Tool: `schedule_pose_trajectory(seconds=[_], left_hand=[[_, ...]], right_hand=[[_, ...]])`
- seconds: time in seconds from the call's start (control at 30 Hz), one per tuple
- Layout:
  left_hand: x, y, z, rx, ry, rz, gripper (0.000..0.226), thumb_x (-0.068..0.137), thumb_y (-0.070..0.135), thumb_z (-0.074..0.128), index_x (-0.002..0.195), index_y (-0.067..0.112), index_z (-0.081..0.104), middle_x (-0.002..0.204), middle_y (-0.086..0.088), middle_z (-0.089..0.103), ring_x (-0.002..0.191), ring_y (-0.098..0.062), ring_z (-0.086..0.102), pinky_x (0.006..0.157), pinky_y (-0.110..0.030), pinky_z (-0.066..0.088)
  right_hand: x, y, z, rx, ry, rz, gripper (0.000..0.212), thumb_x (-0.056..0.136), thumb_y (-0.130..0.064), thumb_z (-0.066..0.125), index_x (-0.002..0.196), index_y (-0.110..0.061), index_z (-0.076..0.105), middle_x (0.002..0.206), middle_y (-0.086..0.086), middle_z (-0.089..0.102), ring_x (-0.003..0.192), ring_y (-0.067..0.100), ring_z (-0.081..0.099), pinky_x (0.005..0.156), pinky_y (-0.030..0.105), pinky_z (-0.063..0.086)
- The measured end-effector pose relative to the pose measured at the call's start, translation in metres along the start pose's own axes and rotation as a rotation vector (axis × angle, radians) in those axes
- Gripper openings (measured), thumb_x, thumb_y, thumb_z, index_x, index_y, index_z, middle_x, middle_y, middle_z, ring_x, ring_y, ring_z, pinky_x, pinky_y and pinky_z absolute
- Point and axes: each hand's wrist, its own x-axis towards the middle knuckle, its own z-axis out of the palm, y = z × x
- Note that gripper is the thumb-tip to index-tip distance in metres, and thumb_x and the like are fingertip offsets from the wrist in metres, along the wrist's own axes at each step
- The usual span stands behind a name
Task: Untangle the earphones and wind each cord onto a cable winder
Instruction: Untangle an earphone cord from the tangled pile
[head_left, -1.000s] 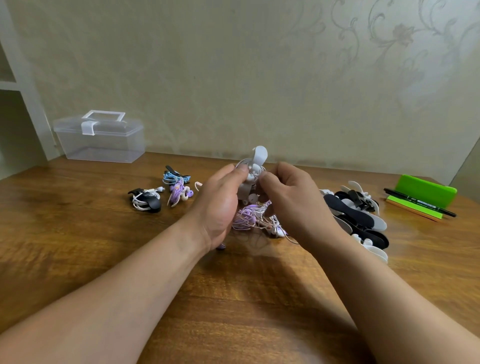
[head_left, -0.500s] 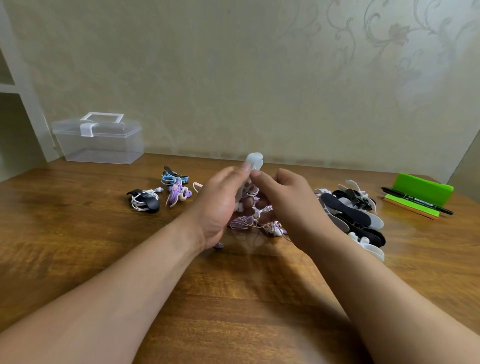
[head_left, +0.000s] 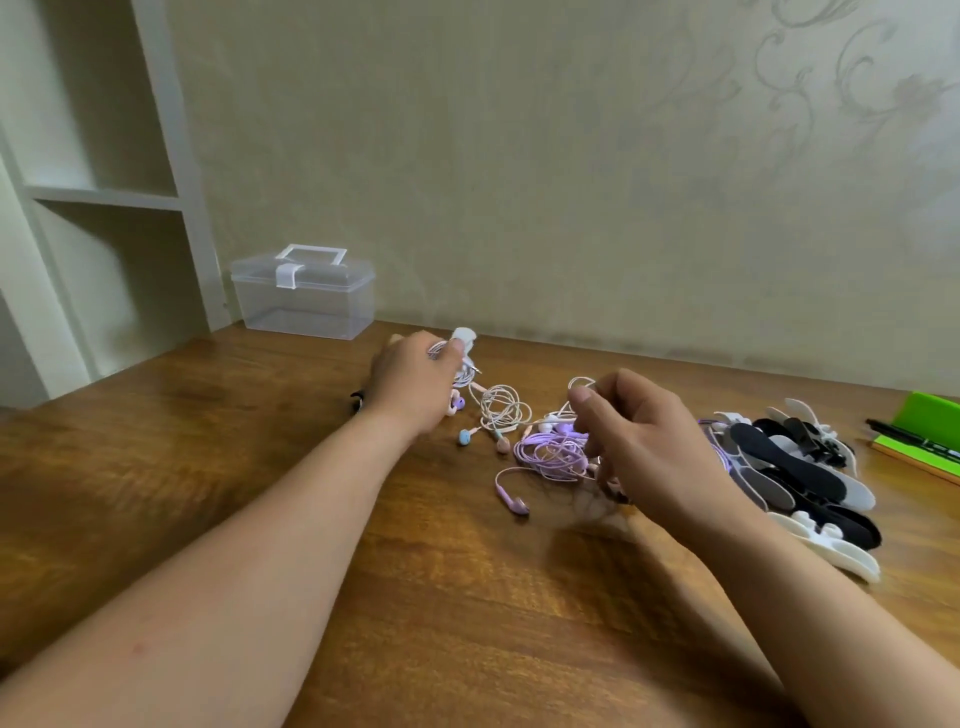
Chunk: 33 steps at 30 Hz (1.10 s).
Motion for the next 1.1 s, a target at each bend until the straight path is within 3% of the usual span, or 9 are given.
schedule_pose_trajectory(seconds=[0.13,0.23,0.4,0.63,0.77,0.9,0.97,1.03,1.1], left_hand=[[0.002,-0.017,0.0,0.346,0.029,-0.031,0.039,0.103,0.05,0.046,0.134,0.031,0.061,0.141,-0.005,0.052,0.135,-0.03,0.042,0.113,-0.05,0.032],[-0.002,-0.011,0.001,0.356,0.158,0.11,0.041,0.103,0.042,0.054,0.143,0.034,0.054,0.144,-0.002,0.045,0.138,-0.027,0.037,0.112,-0.049,0.027],[-0.004,-0.018,0.01,0.507,-0.071,0.224,0.032,0.105,0.034,0.051,0.134,0.036,0.063,0.141,0.009,0.052,0.134,-0.02,0.04,0.11,-0.044,0.026],[-0.014,-0.004,0.013,0.386,0.118,0.395,0.033,0.101,0.023,0.058,0.133,0.028,0.065,0.134,0.006,0.057,0.132,-0.021,0.044,0.11,-0.042,0.031],[-0.017,0.01,0.027,0.509,-0.016,0.465,0.041,0.102,0.02,0.053,0.143,0.027,0.058,0.14,0.004,0.058,0.135,-0.022,0.043,0.111,-0.043,0.03],[0.0,0.023,0.036,0.797,-0.28,0.383,0.06,0.098,0.021,0.057,0.156,0.023,0.039,0.159,0.0,0.044,0.155,-0.023,0.021,0.125,-0.055,0.001],[0.01,0.025,0.041,0.92,-0.423,0.323,0.058,0.098,0.025,0.06,0.154,0.022,0.044,0.156,-0.005,0.047,0.155,-0.025,0.022,0.122,-0.063,-0.009],[0.014,0.023,0.045,0.981,-0.412,0.362,0.042,0.098,0.025,0.061,0.141,0.025,0.059,0.143,-0.005,0.056,0.144,-0.027,0.038,0.122,-0.063,-0.007],[0.013,0.019,0.047,0.886,-0.315,0.423,0.03,0.1,0.022,0.058,0.129,0.026,0.066,0.131,-0.003,0.06,0.13,-0.027,0.049,0.125,-0.057,0.011]], right_hand=[[0.004,0.005,-0.003,0.025,0.071,0.014,0.033,0.104,-0.04,0.061,0.087,-0.012,0.065,0.074,0.007,0.069,0.059,0.015,0.062,0.064,0.046,0.055],[0.009,0.01,-0.008,0.042,0.135,0.046,0.034,0.104,-0.037,0.06,0.088,-0.007,0.065,0.074,0.011,0.069,0.054,0.011,0.058,0.061,0.044,0.052],[0.011,0.016,-0.013,0.04,0.156,0.058,0.034,0.103,-0.038,0.06,0.087,-0.009,0.066,0.076,0.009,0.07,0.057,0.011,0.059,0.067,0.051,0.057],[0.012,0.015,-0.013,0.017,0.175,0.064,0.035,0.104,-0.038,0.058,0.088,-0.008,0.066,0.081,0.01,0.072,0.063,0.015,0.062,0.071,0.052,0.058],[0.011,0.016,-0.011,-0.002,0.188,0.047,0.036,0.104,-0.041,0.057,0.085,-0.012,0.064,0.081,0.009,0.071,0.076,0.033,0.066,0.071,0.054,0.057],[0.01,0.014,-0.009,-0.004,0.173,0.025,0.036,0.104,-0.041,0.057,0.084,-0.013,0.063,0.08,0.008,0.07,0.079,0.034,0.065,0.07,0.05,0.056],[0.009,0.014,-0.008,0.003,0.163,0.009,0.034,0.105,-0.04,0.057,0.082,-0.014,0.063,0.079,0.008,0.069,0.079,0.033,0.065,0.068,0.046,0.055],[0.009,0.012,-0.007,0.011,0.146,-0.004,0.034,0.105,-0.04,0.056,0.082,-0.016,0.063,0.079,0.008,0.069,0.078,0.031,0.065,0.068,0.046,0.054],[0.009,0.012,-0.008,0.012,0.138,-0.01,0.035,0.106,-0.041,0.055,0.084,-0.015,0.063,0.08,0.008,0.069,0.079,0.032,0.065,0.068,0.048,0.054]])
